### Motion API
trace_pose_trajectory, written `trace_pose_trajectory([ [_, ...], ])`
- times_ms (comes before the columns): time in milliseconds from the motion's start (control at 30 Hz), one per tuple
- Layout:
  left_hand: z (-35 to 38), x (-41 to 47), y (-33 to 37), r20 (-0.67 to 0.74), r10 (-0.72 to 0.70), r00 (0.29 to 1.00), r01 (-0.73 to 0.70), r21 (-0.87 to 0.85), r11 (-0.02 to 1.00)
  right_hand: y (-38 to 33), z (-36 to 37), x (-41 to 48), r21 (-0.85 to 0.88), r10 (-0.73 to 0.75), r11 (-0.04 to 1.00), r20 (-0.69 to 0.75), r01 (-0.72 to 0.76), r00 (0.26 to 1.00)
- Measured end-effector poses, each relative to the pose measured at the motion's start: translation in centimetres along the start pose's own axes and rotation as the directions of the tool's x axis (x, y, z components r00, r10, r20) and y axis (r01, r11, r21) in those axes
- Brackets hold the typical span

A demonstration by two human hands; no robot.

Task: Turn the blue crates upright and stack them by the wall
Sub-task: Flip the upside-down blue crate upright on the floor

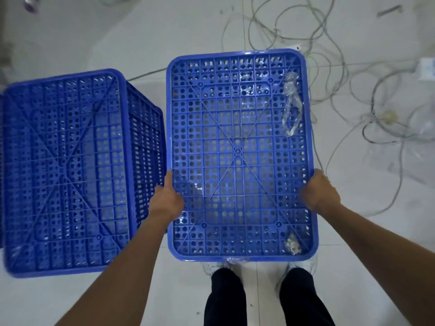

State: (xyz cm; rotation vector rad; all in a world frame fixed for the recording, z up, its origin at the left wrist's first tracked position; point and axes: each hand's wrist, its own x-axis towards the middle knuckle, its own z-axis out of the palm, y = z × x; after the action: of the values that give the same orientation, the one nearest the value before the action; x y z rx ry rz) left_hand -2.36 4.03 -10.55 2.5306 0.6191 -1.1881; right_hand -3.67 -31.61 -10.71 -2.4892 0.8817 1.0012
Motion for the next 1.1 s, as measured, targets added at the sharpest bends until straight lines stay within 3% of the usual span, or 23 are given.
trace_pose_trajectory([
  [367,0.9,-1.7,1.6,0.066,-0.041,0.997,0.053,-0.191,0.980,4.0,-1.0,-0.9,0.019,-0.071,0.997,-0.010,0.072,0.997],
  [700,3.3,-5.2,5.9,0.088,0.052,0.995,-0.023,-0.301,0.953,10.7,-4.1,-2.1,0.035,-0.049,0.998,-0.041,0.051,0.998],
  [933,5.2,-7.5,8.8,0.071,0.039,0.997,-0.005,-0.423,0.906,13.6,-6.5,-1.5,0.017,-0.074,0.997,-0.080,0.075,0.994],
  [1100,5.7,-8.3,10.0,0.133,0.042,0.990,0.023,-0.452,0.892,13.3,-7.0,-2.0,0.045,-0.106,0.993,-0.060,0.109,0.993],
])
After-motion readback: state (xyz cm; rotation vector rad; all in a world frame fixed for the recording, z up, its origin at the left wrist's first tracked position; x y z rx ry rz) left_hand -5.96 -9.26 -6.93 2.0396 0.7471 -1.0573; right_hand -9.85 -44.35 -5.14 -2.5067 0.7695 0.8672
